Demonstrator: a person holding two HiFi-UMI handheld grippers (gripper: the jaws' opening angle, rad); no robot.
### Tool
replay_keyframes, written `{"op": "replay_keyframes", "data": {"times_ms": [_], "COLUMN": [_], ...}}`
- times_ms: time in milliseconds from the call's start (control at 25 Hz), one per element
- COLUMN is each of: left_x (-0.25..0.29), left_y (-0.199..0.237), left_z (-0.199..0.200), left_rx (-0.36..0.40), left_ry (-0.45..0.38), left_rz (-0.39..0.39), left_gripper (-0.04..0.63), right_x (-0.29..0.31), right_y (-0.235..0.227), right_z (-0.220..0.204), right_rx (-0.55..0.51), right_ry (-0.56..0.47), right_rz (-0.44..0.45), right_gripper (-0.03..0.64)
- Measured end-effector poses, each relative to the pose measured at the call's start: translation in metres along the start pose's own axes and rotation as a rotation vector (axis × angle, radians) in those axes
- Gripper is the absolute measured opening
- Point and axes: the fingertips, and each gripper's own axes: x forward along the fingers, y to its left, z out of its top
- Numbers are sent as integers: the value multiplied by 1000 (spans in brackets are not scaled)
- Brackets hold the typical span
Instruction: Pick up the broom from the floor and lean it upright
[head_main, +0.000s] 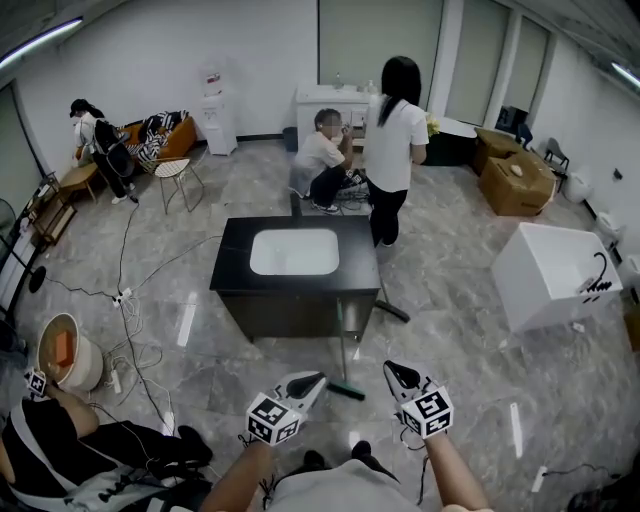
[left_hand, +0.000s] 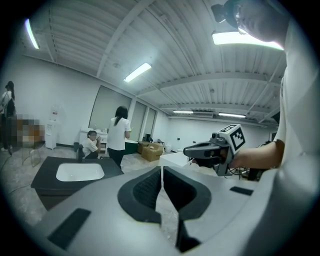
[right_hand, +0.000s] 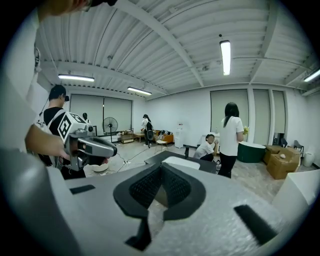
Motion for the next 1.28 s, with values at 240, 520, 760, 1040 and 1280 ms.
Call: {"op": "replay_keyframes", "data": {"times_ms": [240,520,760,1040,1280], "left_x": [-1,0,9,22,31], "left_y": [-8,-14,-25,-29,-36], "left_z": [12,30,33,27,26], "left_rx": [10,9,8,1,2], "left_ry": [-14,-42,-52,-54,-53], "left_rz": [14,70,83,83,82], "left_gripper": [11,11,12,12,11], "right_x": [-15,-25,-32,-33,-39], "right_y": [1,-12,-27,-34,-40], "right_z": [8,23,23,13,11], "right_rx": [-17,-23,-10,-4,0], "right_ry": [-35,-62,-75,-77,-76], "right_rz": [20,55,62,74,77], "right_gripper": [-2,-2,-2,-2,-2]}}
